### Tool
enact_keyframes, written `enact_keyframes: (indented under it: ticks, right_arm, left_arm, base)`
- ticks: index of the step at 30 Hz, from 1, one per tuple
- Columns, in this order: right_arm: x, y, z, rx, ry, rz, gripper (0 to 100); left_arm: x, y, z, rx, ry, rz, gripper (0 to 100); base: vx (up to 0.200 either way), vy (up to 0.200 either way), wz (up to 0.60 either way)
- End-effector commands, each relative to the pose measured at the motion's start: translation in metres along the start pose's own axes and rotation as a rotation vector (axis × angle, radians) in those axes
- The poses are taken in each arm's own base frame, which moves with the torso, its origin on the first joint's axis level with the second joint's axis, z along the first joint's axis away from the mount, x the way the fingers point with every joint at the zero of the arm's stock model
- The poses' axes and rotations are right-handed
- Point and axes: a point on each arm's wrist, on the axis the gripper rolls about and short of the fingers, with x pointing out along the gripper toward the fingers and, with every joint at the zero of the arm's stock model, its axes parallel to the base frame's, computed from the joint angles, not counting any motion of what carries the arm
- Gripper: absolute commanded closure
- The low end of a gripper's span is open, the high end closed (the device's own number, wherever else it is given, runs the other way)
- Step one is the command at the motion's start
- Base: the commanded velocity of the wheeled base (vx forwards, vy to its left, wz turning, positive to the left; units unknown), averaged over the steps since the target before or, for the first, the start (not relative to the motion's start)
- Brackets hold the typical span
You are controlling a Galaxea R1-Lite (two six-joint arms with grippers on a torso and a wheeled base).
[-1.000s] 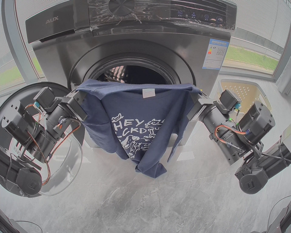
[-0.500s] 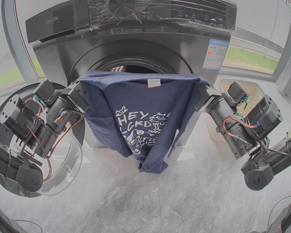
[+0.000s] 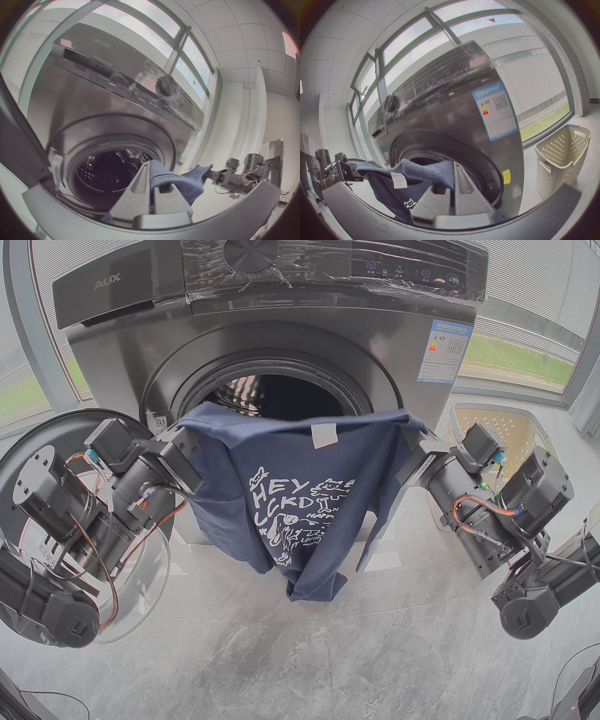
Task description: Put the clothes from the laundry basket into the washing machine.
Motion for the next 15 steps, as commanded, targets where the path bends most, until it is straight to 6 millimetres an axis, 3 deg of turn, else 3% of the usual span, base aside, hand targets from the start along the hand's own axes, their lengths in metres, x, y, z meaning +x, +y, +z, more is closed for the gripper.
enact_keyframes:
  ticks: [1, 6, 12, 13, 15]
  right_arm:
    - [-0.012, 0.005, -0.04, -0.012, 0.14, 0.018, 100]
    - [-0.028, 0.009, -0.082, -0.023, 0.288, 0.038, 100]
    - [-0.044, 0.017, -0.105, -0.037, 0.386, 0.076, 100]
    - [-0.05, 0.018, -0.111, -0.042, 0.416, 0.076, 0]
    - [-0.059, 0.015, -0.119, -0.061, 0.47, 0.074, 0]
  left_arm:
    - [-0.002, -0.025, -0.028, -0.022, 0.103, -0.118, 100]
    - [0.005, -0.027, -0.039, -0.008, 0.122, -0.144, 100]
    - [0.013, -0.026, -0.03, -0.002, 0.071, -0.126, 100]
    - [0.015, -0.026, -0.027, -0.001, 0.055, -0.119, 100]
    - [0.018, -0.026, -0.024, 0.001, 0.036, -0.109, 100]
  base:
    - [0.0, 0.0, 0.0]
    - [0.0, 0.0, 0.0]
    - [0.0, 0.0, 0.0]
    - [0.0, 0.0, 0.0]
    - [0.0, 0.0, 0.0]
